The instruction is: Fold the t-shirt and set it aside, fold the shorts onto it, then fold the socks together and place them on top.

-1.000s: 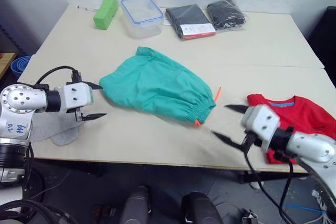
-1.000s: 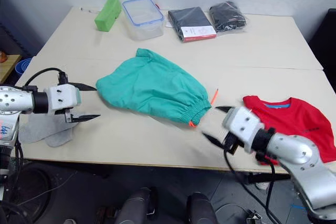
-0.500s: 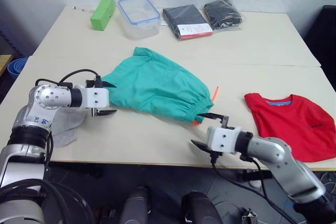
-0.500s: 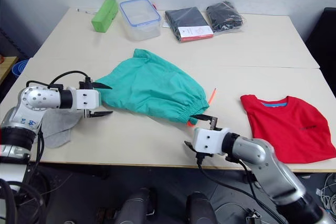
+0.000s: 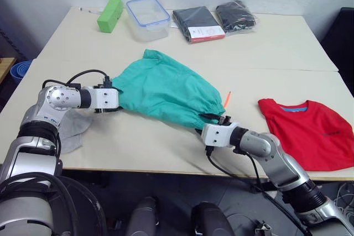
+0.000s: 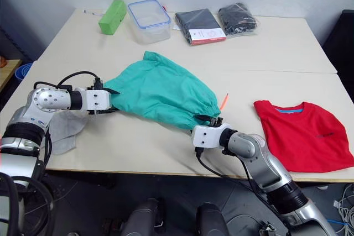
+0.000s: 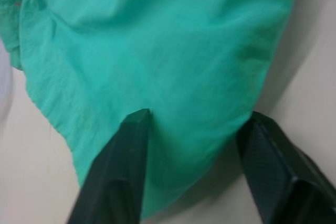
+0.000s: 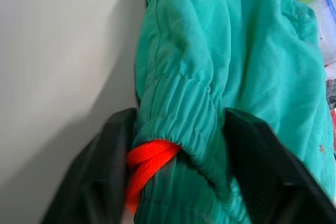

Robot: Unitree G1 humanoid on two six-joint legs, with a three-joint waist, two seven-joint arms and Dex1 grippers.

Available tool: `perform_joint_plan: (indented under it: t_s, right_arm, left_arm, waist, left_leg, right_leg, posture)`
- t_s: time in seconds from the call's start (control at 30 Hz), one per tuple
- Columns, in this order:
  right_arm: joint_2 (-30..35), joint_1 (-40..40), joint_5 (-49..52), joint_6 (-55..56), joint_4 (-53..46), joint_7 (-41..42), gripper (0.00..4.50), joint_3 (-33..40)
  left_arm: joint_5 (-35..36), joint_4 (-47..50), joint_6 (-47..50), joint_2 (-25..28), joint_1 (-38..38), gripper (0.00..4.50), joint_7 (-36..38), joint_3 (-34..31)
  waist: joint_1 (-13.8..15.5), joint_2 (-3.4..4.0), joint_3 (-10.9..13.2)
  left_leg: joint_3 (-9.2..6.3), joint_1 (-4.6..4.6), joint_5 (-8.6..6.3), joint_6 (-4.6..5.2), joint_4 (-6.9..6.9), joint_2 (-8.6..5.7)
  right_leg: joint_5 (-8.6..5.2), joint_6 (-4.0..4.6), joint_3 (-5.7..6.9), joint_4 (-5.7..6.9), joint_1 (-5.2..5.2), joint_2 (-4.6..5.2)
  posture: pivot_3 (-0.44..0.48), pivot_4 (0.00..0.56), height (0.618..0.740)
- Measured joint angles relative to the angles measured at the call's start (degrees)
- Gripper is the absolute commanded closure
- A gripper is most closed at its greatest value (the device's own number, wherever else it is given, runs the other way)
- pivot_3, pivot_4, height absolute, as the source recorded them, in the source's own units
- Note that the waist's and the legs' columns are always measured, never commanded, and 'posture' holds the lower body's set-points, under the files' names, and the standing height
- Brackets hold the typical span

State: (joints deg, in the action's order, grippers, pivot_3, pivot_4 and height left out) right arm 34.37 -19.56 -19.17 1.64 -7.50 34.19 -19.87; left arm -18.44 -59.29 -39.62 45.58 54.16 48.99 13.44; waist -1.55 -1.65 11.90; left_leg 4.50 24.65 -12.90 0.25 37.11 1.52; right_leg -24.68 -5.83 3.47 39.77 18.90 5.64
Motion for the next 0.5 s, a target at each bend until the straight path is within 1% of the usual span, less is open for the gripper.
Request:
perform_joint_plan:
  t_s: [0.1, 0.13, 0.17, 0.27, 0.33, 0.43, 0.5]
  right_arm:
    - [0.02, -0.09, 0.00, 0.86, 0.87, 0.10, 4.16, 0.26]
    - [0.05, -0.09, 0.03, 0.99, 0.87, 0.19, 4.42, 0.33]
    - [0.38, -0.08, 0.19, 1.33, 0.87, 0.52, 4.46, 0.53]
    - [3.08, -0.03, 1.57, 3.37, 0.86, 2.51, 4.46, 2.52]
    - [5.00, 0.04, 3.13, 5.18, 0.90, 4.12, 4.46, 3.83]
    - [9.40, 0.84, 6.67, 10.11, 2.15, 7.68, 4.46, 5.83]
    - [11.69, 0.91, 8.65, 13.98, 4.20, 9.82, 4.46, 7.03]
  left_arm:
    - [0.35, 0.11, 0.63, -0.17, -0.09, 3.89, 1.73, 0.05]
    - [0.59, 0.34, 0.93, -0.20, -0.30, 4.19, 2.30, 0.02]
    - [1.20, 0.99, 1.25, -0.20, -0.85, 4.48, 3.27, -0.12]
    - [4.27, 5.42, 3.34, -0.20, -3.57, 4.50, 6.86, -1.26]
    - [7.12, 10.39, 6.30, 0.00, -6.29, 4.50, 10.05, -2.04]
    - [14.24, 25.48, 15.99, 1.89, -14.93, 4.50, 16.94, -3.78]
    - [17.94, 35.89, 23.11, 3.66, -20.83, 4.50, 19.83, -4.53]
  waist:
    - [0.00, 0.00, 0.00]
    - [0.00, 0.00, 0.00]
    - [-0.01, 0.00, 0.00]
    - [-0.01, 0.00, 0.00]
    - [-0.03, 0.00, 0.00]
    - [-0.22, 0.02, 0.02]
    - [-0.44, 0.03, 0.03]
  left_leg:
    - [0.00, 0.00, 0.00, 0.00, -0.01, 0.00]
    - [0.00, 0.00, 0.00, 0.00, -0.01, 0.00]
    - [0.00, 0.00, 0.00, 0.00, -0.02, 0.00]
    - [-0.01, 0.00, -0.01, 0.01, -0.03, 0.00]
    - [-0.05, -0.07, -0.03, 0.00, -0.07, 0.01]
    - [-0.07, -0.23, -0.12, -0.01, -0.15, 0.03]
    - [-0.07, -0.31, -0.18, -0.05, -0.16, 0.08]
  right_leg:
    - [0.00, 0.00, 0.00, -0.01, -0.01, 0.00]
    - [0.00, 0.00, 0.01, 0.00, -0.01, 0.00]
    - [0.00, 0.00, 0.00, -0.01, -0.01, 0.01]
    - [0.00, 0.00, 0.02, -0.07, -0.04, 0.03]
    - [0.00, 0.00, 0.02, -0.17, -0.16, 0.04]
    - [0.00, 0.00, -0.20, -0.29, -0.35, 0.08]
    - [0.00, 0.01, -0.40, -0.32, -0.42, 0.04]
  posture:
    - [0.000, 0.150, 0.740]
    - [0.000, 0.150, 0.740]
    - [0.000, 0.150, 0.740]
    - [0.000, 0.150, 0.740]
    - [0.000, 0.150, 0.740]
    - [0.000, 0.150, 0.740]
    - [0.000, 0.150, 0.740]
